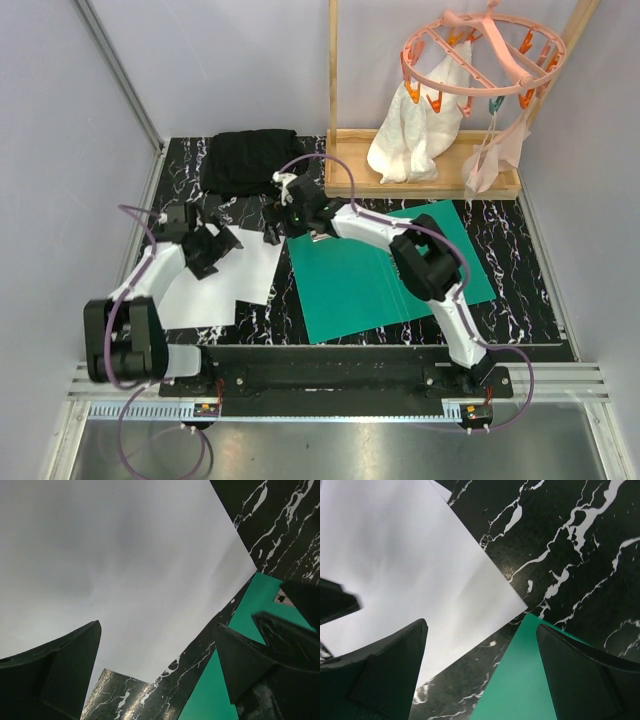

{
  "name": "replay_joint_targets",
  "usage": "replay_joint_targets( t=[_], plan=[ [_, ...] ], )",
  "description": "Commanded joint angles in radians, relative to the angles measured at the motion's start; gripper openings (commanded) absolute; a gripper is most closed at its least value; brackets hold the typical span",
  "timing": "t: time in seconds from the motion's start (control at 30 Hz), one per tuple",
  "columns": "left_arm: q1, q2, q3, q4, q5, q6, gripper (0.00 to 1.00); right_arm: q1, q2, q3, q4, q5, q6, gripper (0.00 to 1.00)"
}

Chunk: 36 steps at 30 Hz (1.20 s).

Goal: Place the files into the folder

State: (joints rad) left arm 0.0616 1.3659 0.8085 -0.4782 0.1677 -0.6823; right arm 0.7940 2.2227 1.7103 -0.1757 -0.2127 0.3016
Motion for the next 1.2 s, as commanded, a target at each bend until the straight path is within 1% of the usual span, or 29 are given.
replay_joint_targets(
  t=[0.0,0.13,0.27,0.33,0.4,0.47,0.6,0.7,0.83,1.03,1.1,1.17],
  plan=[
    [0.001,-0.145,-0.089,0.021,-0.010,-0.057,0.99,0.001,0.084,0.153,-0.045,-0.028,-0.206,1.00],
    [0.003,-0.208,-0.144,0.019,-0.027,-0.103,0.99,0.001,0.190,0.258,-0.100,-0.045,-0.259,1.00],
    [0.003,-0.194,-0.172,0.021,-0.065,-0.144,0.99,0.005,0.267,0.377,-0.192,-0.088,-0.295,1.00],
    [0.001,-0.177,-0.181,0.023,-0.068,-0.172,0.99,0.016,0.290,0.399,-0.218,-0.102,-0.295,1.00],
    [0.001,-0.172,-0.193,0.035,-0.080,-0.190,0.99,0.024,0.295,0.400,-0.232,-0.128,-0.334,1.00],
    [0.003,-0.177,-0.204,0.039,-0.123,-0.209,0.99,0.037,0.301,0.402,-0.255,-0.168,-0.352,1.00],
    [0.003,-0.198,-0.241,0.041,-0.151,-0.256,0.99,0.056,0.310,0.411,-0.307,-0.201,-0.361,0.99],
    [0.003,-0.202,-0.253,0.049,-0.155,-0.269,0.99,0.057,0.307,0.400,-0.317,-0.238,-0.338,0.98],
    [0.001,-0.183,-0.253,0.053,-0.152,-0.270,0.99,0.057,0.304,0.402,-0.320,-0.251,-0.308,0.97],
    [0.001,-0.192,-0.267,0.058,-0.154,-0.269,0.99,0.056,0.285,0.437,-0.312,-0.317,-0.167,0.97],
    [0.003,-0.198,-0.272,0.056,-0.152,-0.264,0.99,0.054,0.275,0.440,-0.305,-0.329,-0.128,0.98],
    [0.001,-0.203,-0.278,0.056,-0.154,-0.260,0.98,0.040,0.269,0.440,-0.283,-0.358,-0.052,0.99]
  ],
)
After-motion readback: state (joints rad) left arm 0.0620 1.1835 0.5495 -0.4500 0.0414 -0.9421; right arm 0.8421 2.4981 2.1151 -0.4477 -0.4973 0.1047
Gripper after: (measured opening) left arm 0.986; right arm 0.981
